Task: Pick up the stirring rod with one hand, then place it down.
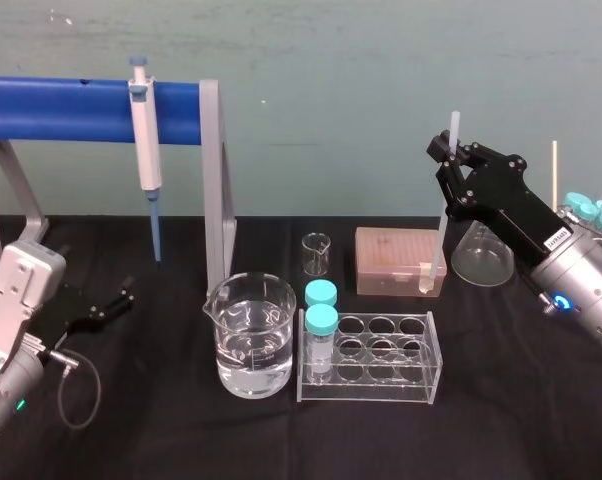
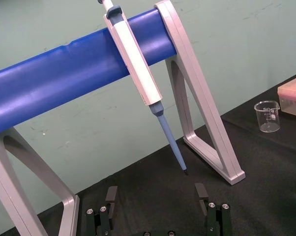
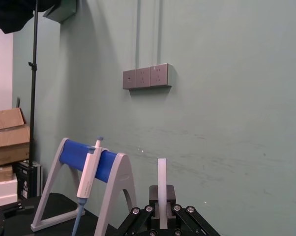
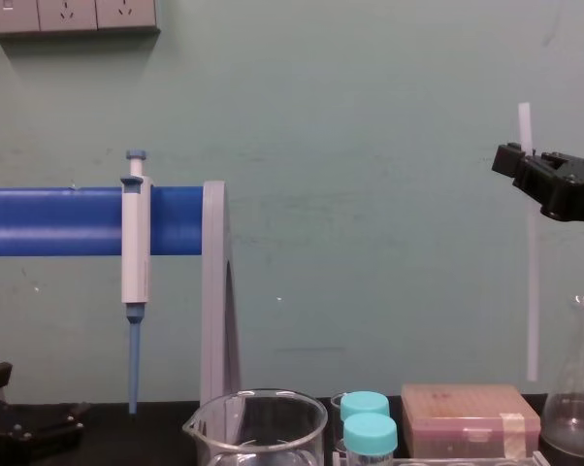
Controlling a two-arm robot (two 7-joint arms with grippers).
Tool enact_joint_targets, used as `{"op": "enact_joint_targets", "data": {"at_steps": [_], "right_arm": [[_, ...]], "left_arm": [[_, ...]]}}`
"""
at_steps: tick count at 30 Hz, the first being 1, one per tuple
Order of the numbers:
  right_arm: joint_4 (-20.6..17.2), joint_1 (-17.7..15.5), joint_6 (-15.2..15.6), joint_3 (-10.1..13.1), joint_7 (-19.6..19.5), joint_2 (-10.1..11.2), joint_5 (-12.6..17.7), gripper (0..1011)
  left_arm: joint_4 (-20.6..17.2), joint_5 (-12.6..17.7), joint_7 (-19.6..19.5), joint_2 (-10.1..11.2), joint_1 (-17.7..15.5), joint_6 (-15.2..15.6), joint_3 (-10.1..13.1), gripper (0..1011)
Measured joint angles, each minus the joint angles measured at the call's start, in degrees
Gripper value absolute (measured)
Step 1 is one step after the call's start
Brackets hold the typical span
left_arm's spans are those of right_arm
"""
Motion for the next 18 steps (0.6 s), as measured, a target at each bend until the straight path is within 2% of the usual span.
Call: {"op": "enact_joint_targets", "data": {"at_steps": [18], "right_arm": [[0.33, 0.11, 0.23, -0.32, 0.39, -0.16, 0.15, 70]], "left_arm": [[0.00, 0.00, 0.00, 0.00, 0.00, 0.00, 0.00, 1000]]}}
